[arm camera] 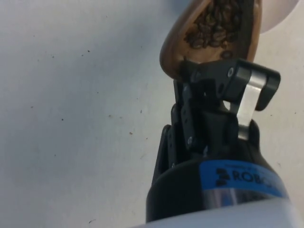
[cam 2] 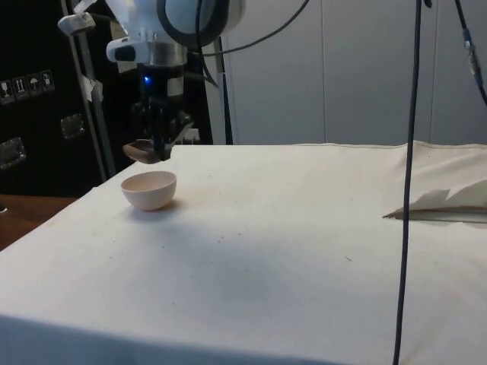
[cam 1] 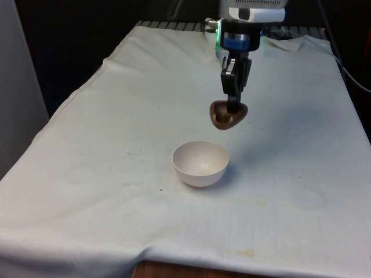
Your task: Pour the coffee beans from the cup into the bowl.
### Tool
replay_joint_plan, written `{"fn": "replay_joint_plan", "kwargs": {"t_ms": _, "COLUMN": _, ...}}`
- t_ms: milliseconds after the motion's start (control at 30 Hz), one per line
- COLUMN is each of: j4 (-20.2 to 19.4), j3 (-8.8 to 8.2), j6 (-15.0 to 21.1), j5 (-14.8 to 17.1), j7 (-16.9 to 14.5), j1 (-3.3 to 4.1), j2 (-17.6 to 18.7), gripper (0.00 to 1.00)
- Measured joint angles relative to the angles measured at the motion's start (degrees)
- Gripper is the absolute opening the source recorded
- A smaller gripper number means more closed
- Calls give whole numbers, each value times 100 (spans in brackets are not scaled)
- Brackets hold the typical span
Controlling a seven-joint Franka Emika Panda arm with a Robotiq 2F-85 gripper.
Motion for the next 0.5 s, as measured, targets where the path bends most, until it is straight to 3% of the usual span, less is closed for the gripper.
{"fn": "replay_joint_plan", "kwargs": {"t_ms": 500, "j4": 23, "j3": 29, "j6": 0, "j5": 0, "j7": 521, "j1": 0, "j2": -69, "gripper": 0}}
